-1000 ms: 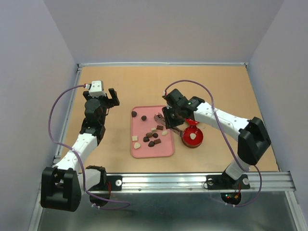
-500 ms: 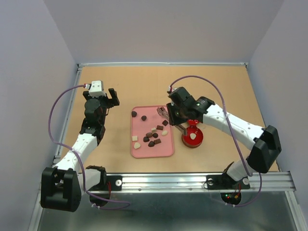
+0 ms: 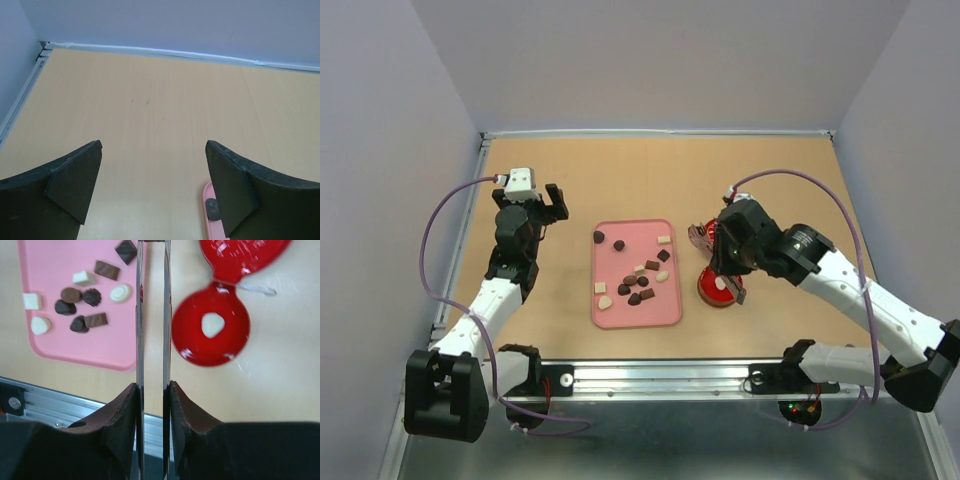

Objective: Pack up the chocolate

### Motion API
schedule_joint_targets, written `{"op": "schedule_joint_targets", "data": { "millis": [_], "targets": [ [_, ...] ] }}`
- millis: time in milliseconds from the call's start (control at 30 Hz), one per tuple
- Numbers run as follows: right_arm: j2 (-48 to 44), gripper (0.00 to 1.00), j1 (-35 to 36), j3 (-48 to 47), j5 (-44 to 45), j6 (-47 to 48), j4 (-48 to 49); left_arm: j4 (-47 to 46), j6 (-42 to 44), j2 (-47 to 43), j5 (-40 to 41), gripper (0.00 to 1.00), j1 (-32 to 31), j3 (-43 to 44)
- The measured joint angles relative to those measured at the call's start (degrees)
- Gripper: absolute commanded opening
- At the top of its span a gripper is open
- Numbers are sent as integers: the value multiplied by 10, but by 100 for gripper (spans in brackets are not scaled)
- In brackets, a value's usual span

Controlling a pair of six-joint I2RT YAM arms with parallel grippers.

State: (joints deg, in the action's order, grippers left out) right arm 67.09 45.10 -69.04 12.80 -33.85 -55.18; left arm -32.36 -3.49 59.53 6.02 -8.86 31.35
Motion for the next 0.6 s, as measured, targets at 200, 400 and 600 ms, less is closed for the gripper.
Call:
{"op": "schedule_joint_targets", "data": {
  "millis": [200, 400, 600],
  "targets": [
    [-66, 26, 0, 28, 10, -65, -71, 0, 0, 4, -3, 96, 0, 0],
    [-73, 26, 0, 44, 10, -96, -122, 0, 0, 7, -5, 96, 0, 0],
    [-67, 31, 0, 47, 9, -102, -148, 0, 0, 7, -5, 96, 0, 0]
  ]
}}
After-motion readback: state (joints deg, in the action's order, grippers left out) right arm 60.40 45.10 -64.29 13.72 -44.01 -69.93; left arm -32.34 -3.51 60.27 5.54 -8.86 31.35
